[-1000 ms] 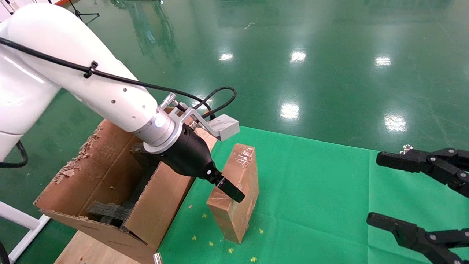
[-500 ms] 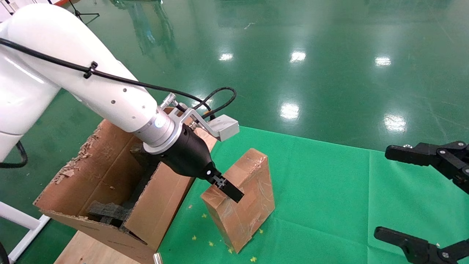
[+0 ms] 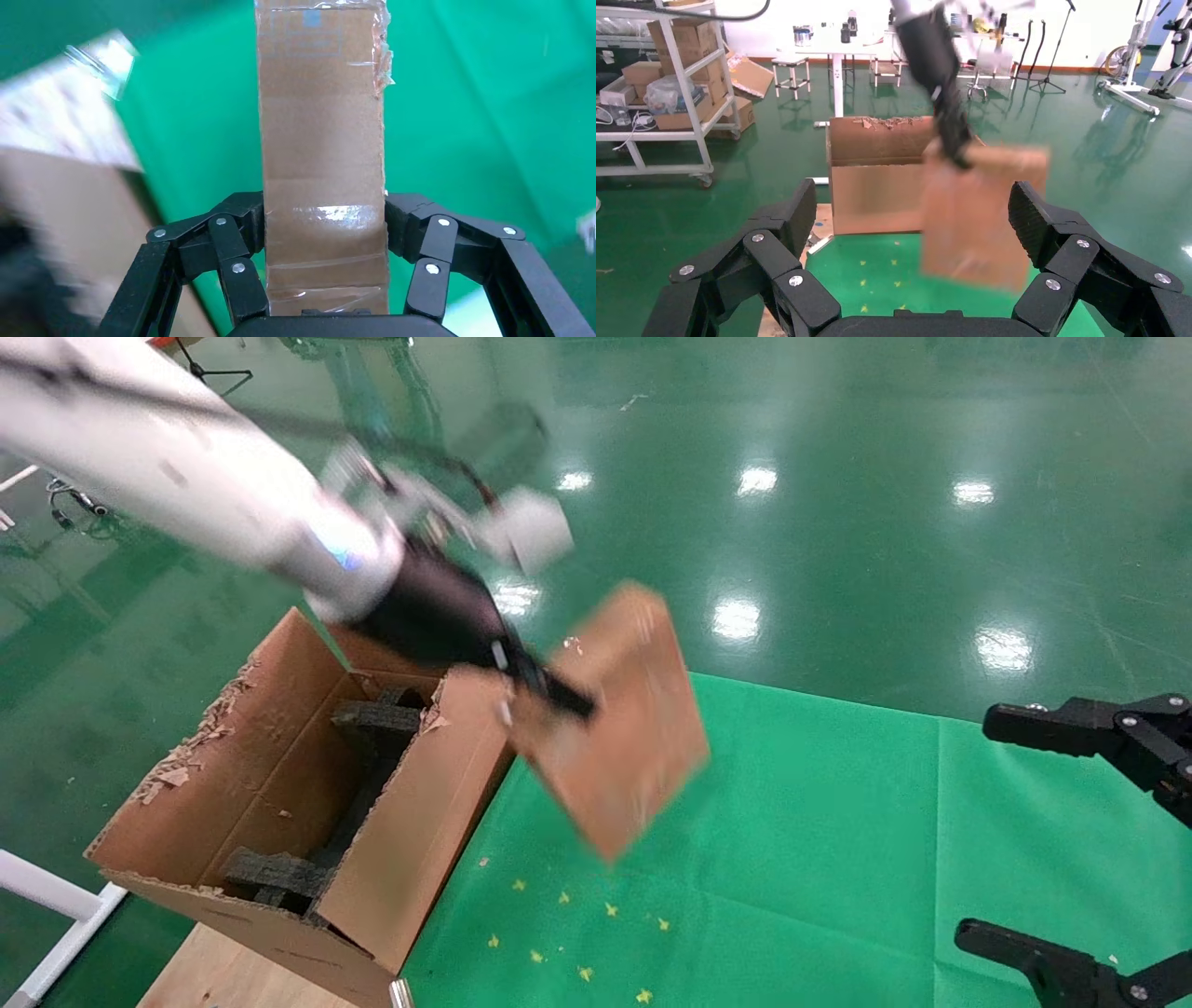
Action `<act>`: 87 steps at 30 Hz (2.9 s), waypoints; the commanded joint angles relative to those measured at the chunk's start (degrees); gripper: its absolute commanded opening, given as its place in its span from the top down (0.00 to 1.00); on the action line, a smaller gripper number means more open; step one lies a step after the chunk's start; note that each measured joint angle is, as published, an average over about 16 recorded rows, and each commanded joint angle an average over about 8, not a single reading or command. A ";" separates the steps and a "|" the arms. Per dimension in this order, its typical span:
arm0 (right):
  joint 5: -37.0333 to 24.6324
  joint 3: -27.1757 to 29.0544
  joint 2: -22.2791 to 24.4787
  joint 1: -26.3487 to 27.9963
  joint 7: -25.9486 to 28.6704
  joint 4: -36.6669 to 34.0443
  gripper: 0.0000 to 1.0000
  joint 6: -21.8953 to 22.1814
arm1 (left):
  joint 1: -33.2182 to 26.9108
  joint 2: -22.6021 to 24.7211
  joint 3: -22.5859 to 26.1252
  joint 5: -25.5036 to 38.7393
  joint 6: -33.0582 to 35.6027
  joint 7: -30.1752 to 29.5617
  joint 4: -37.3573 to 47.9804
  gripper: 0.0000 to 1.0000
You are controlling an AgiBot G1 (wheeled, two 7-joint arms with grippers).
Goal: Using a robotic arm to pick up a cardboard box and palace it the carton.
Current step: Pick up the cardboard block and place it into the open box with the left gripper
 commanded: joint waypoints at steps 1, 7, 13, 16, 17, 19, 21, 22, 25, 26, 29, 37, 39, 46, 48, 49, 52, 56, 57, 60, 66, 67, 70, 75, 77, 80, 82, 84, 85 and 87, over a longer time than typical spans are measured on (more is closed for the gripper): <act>0.00 0.00 0.00 0.00 0.00 0.00 0.00 0.00 | -1.91 -0.97 -1.19 -0.31 -0.48 1.18 1.65 1.00; 0.00 -0.01 0.00 0.00 0.00 0.00 0.00 0.00 | -9.36 -4.44 -3.42 3.01 -2.06 6.54 10.27 1.00; 0.01 -0.01 0.00 0.00 -0.01 0.00 0.00 0.00 | -14.02 -8.08 -2.97 9.38 -4.07 11.71 16.67 1.00; 0.01 -0.01 0.00 0.00 -0.01 0.00 0.00 0.00 | -14.98 -9.97 -2.31 12.02 -4.61 14.12 19.08 1.00; 0.01 -0.02 0.01 0.00 -0.01 0.00 0.00 0.00 | -15.06 -10.57 -2.05 12.71 -4.66 14.98 19.81 1.00; 0.01 -0.02 0.01 0.01 -0.01 0.00 0.00 0.01 | -14.85 -11.66 -1.46 13.80 -4.58 16.91 21.23 1.00; 0.01 -0.02 0.01 0.01 -0.01 0.00 0.00 0.01 | -14.15 -12.70 -0.91 14.34 -4.38 19.04 22.63 1.00; 0.01 -0.02 0.01 0.01 -0.01 0.00 0.00 0.01 | -13.69 -13.17 -0.65 14.46 -4.26 20.17 23.28 1.00; 0.01 -0.02 0.01 0.01 -0.01 0.00 0.00 0.01 | -12.04 -14.50 -0.04 14.35 -3.99 23.41 25.34 1.00; 0.01 -0.02 0.01 0.01 -0.01 0.00 0.00 0.01 | -11.47 -14.89 0.14 14.28 -4.02 24.37 26.07 1.00; 0.02 -0.03 0.01 0.01 -0.01 0.00 0.00 0.01 | -9.91 -15.81 0.56 14.21 -4.56 26.71 28.26 1.00; 0.02 -0.03 0.01 0.01 -0.02 0.00 0.00 0.01 | -5.80 -16.73 0.98 13.84 -8.86 30.96 35.05 1.00; 0.02 -0.03 0.01 0.01 -0.02 0.00 0.00 0.01 | -4.67 -16.55 0.97 13.50 -10.01 31.72 37.06 1.00; 0.03 -0.04 0.01 0.01 -0.02 0.00 0.00 0.01 | -1.28 -14.99 0.76 12.31 -13.95 34.16 44.34 1.00; 0.03 -0.04 0.02 0.01 -0.02 0.00 0.00 0.01 | -0.52 -14.32 0.70 12.08 -15.04 34.83 46.35 1.00; 0.03 -0.04 0.02 0.01 -0.02 0.00 0.00 0.02 | -0.16 -13.96 0.67 11.96 -15.54 35.15 47.32 1.00; 0.03 -0.04 0.02 0.01 -0.02 0.00 0.00 0.02 | 0.89 -12.82 0.57 11.63 -16.97 36.05 50.15 1.00; 0.03 -0.05 0.02 0.01 -0.02 0.00 0.00 0.02 | 2.26 -11.13 0.52 11.37 -18.79 37.13 53.55 1.00; 0.03 -0.05 0.02 0.01 -0.02 0.00 0.00 0.02 | 2.59 -10.71 0.53 11.36 -19.24 37.33 54.32 1.00; 0.03 -0.05 0.02 0.01 -0.03 0.00 0.00 0.02 | 3.57 -9.50 0.56 11.32 -20.59 37.74 56.54 1.00; 0.04 -0.06 0.02 0.01 -0.03 0.00 0.00 0.02 | 5.58 -7.64 0.44 11.05 -22.88 38.16 60.18 1.00; 0.04 -0.06 0.02 0.01 -0.03 0.00 0.00 0.02 | 5.92 -7.41 0.41 10.99 -23.19 38.19 60.68 1.00; 0.04 -0.06 0.02 0.02 -0.03 0.00 0.00 0.02 | 6.90 -6.78 0.31 10.82 -24.06 38.27 61.98 1.00; 0.04 -0.06 0.02 0.02 -0.03 0.00 0.00 0.02 | 8.64 -5.85 0.10 10.49 -25.62 38.09 63.63 1.00; 0.04 -0.06 0.02 0.02 -0.03 0.00 0.00 0.02 | 9.41 -5.46 0.02 10.37 -26.33 37.93 64.13 1.00; 0.05 -0.07 0.03 0.02 -0.03 0.00 0.00 0.03 | 10.60 -4.91 -0.12 10.15 -27.49 37.64 64.71 1.00; 0.05 -0.07 0.03 0.02 -0.03 0.00 0.00 0.03 | 11.42 -4.56 -0.22 10.01 -28.39 37.45 64.99 1.00; 0.05 -0.07 0.03 0.02 -0.03 0.00 0.00 0.03 | 12.25 -4.23 -0.34 9.84 -29.48 37.23 65.21 1.00; 0.05 -0.07 0.03 0.02 -0.03 0.00 0.00 0.03 | 12.68 -4.06 -0.40 9.75 -30.13 37.11 65.29 1.00; 0.05 -0.07 0.03 0.02 -0.04 0.00 0.00 0.03 | 13.56 -3.71 -0.52 9.58 -31.68 36.85 65.42 1.00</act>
